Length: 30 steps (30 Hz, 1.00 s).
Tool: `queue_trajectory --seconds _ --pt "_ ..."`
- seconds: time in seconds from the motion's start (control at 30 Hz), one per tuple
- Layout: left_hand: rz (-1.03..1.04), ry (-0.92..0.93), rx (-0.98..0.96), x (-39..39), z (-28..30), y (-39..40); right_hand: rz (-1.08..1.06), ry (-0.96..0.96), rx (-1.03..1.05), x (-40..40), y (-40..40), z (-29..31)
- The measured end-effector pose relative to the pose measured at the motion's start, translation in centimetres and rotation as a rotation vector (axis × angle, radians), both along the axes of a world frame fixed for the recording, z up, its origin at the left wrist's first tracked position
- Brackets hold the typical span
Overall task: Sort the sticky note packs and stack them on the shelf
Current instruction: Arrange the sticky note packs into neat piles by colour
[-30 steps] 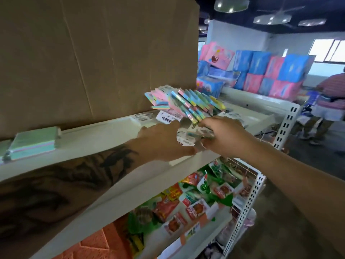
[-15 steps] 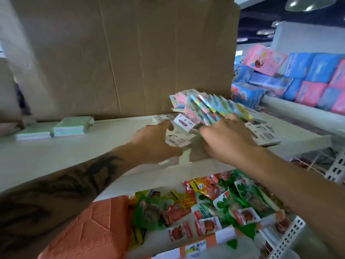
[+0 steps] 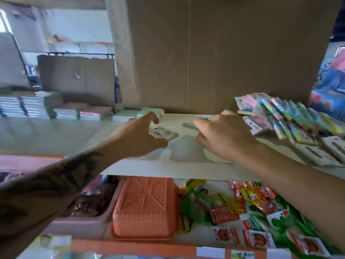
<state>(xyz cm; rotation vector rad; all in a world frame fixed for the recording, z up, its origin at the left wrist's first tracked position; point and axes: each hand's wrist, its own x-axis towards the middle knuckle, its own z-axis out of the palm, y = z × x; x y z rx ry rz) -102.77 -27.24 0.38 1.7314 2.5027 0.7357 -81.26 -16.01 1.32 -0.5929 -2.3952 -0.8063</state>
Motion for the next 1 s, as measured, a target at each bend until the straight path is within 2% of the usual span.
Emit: queue_trajectory --seconds 0.13,0.27,0.4,0.5,0.57,0.67,0.77,0.83,0.9,1.0 --pt "0.079 0.023 -0.017 -5.6 0.0 -3.5 0.141 0.005 -0.009 -6.3 -1.5 -0.6" --pt "0.137 0.036 -0.057 -11.5 -0.2 -6.6 0.196 -0.022 -0.046 -12.6 -3.3 -1.3" --pt "0.173 0.037 -0.125 -16.8 -0.6 -9.0 0.192 -0.173 -0.107 -17.2 -4.3 -1.6" --pt "0.137 0.137 -0.171 -19.0 -0.8 -10.3 0.259 -0.169 -0.197 -18.9 -5.3 -1.8" --pt "0.087 0.197 -0.233 -19.9 -0.7 -10.9 0.215 -0.193 -0.242 -19.5 -5.8 -2.1" --pt "-0.006 0.195 -0.241 -20.5 -0.3 -11.4 0.231 -0.182 -0.379 -19.7 -6.2 -2.2" --pt "-0.122 0.118 -0.128 -20.8 0.0 -10.9 0.259 -0.061 -0.468 -19.4 -7.0 -2.1" --pt "-0.206 0.068 -0.040 -20.9 -0.2 -10.1 0.275 0.136 -0.582 -19.1 -7.9 -2.2" --pt "-0.255 -0.037 0.032 -21.0 -0.5 -9.1 0.275 0.368 -0.781 -19.0 -8.5 -2.3" --pt "-0.316 -0.200 0.155 -20.8 -0.8 -8.2 0.328 0.562 -1.156 -19.4 -9.3 -1.9"
